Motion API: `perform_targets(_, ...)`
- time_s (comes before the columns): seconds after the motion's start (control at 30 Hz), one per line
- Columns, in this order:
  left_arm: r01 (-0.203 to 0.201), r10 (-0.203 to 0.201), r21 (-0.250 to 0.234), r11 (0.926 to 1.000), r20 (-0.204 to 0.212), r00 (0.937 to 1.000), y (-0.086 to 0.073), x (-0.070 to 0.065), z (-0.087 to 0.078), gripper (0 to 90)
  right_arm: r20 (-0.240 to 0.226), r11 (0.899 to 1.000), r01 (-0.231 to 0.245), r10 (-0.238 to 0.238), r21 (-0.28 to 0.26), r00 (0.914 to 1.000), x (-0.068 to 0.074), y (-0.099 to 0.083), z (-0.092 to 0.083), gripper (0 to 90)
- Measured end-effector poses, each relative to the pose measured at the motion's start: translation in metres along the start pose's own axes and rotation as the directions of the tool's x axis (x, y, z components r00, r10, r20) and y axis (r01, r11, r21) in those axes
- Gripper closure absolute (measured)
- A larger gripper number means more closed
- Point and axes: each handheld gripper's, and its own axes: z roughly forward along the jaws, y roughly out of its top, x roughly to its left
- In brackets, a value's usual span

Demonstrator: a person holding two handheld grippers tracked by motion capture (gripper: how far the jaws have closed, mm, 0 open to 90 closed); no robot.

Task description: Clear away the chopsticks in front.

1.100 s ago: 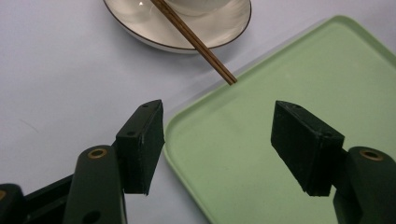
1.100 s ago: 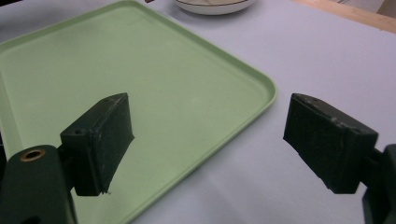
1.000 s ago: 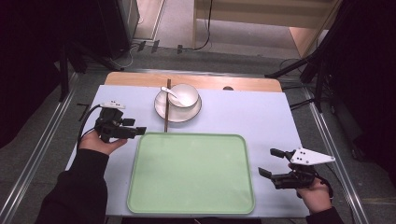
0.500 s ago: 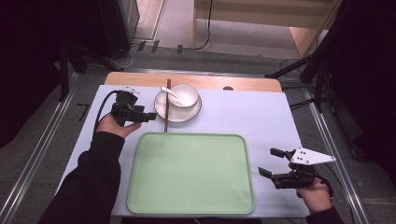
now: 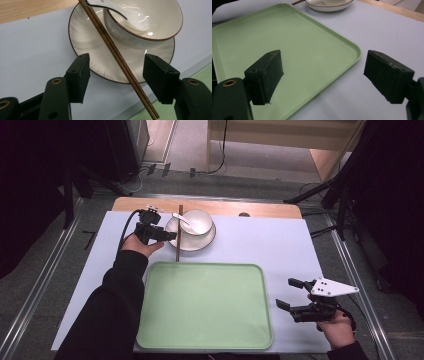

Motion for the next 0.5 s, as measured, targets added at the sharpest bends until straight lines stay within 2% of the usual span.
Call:
perform_targets(0.07, 0.019, -0.019, 0.009, 0.9998, -0.005, 0.9998, 0.001, 0.001, 0.006, 41.2, -0.001, 1.0, 0.001, -0.001, 0.002, 1.0, 0.0, 0.0, 0.0, 16.1)
perform_targets(0.13, 0.056, -0.056, 0.022, 0.9982, -0.015, 0.9983, 0.002, -0.001, 0.012, 42.6, 0.0, 1.0, -0.002, 0.002, 0.001, 1.0, -0.001, 0.0, 0.0, 16.2)
perform_targets(0.23, 0.037, -0.035, 0.028, 0.9989, -0.054, 0.9979, 0.001, -0.003, 0.019, 45.9, -0.002, 1.0, -0.008, 0.008, -0.001, 1.0, -0.001, 0.0, -0.001, 16.9)
perform_targets(0.27, 0.037, -0.035, 0.028, 0.9989, -0.054, 0.9979, 0.001, -0.003, 0.019, 46.3, -0.003, 1.0, -0.005, 0.005, -0.003, 1.0, -0.001, 0.0, -0.001, 16.9)
perform_targets(0.3, 0.054, -0.052, 0.029, 0.9981, -0.06, 0.9968, 0.001, -0.001, 0.022, 47.3, -0.005, 1.0, -0.007, 0.007, -0.005, 1.0, -0.001, 0.0, -0.002, 16.9)
perform_targets(0.4, 0.086, -0.085, 0.025, 0.996, -0.04, 0.9956, 0.001, 0.002, 0.027, 48.8, -0.004, 1.0, -0.005, 0.005, -0.005, 1.0, -0.001, 0.0, -0.002, 16.9)
perform_targets(0.5, 0.084, -0.083, 0.029, 0.9961, -0.037, 0.9959, 0.001, 0.001, 0.03, 50.6, -0.005, 1.0, -0.004, 0.004, -0.005, 1.0, -0.001, 0.0, -0.002, 17.1)
